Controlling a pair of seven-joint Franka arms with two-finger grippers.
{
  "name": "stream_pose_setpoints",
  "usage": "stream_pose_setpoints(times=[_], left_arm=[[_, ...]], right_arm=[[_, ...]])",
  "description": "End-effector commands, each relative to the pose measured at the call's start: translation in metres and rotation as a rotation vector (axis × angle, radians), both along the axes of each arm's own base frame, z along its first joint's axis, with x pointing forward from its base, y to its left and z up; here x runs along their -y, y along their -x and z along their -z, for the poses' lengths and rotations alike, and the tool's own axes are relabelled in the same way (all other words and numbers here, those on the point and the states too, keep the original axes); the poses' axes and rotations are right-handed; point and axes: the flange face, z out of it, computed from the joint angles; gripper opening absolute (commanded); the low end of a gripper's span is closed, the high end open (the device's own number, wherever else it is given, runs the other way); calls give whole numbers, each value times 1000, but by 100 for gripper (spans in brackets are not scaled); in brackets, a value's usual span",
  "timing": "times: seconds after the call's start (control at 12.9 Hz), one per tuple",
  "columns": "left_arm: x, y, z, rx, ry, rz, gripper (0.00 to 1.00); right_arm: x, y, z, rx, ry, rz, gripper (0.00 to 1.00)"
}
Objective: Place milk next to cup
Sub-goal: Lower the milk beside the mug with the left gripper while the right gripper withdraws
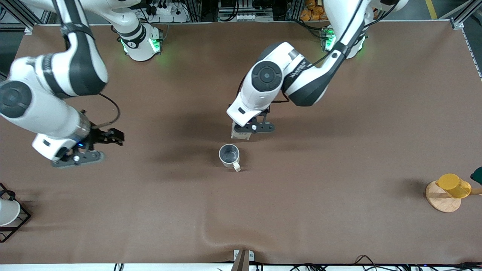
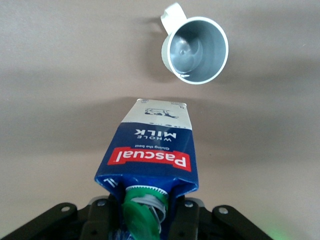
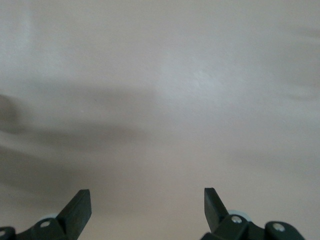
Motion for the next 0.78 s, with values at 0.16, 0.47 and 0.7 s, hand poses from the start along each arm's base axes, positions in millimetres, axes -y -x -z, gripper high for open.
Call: stream_pose_setpoints(times=[0.16,0.47,0.7], left_arm=[[31,7,26,73,-27,26,36],[40,9,46,83,-17,8,37],[37,5,50,82,-21,8,39]], right_arm=[[43,51,-49,4,-19,17,100],[62,65,-79,11,-73,69,100],[65,69,-101,-7,-77,77,100]])
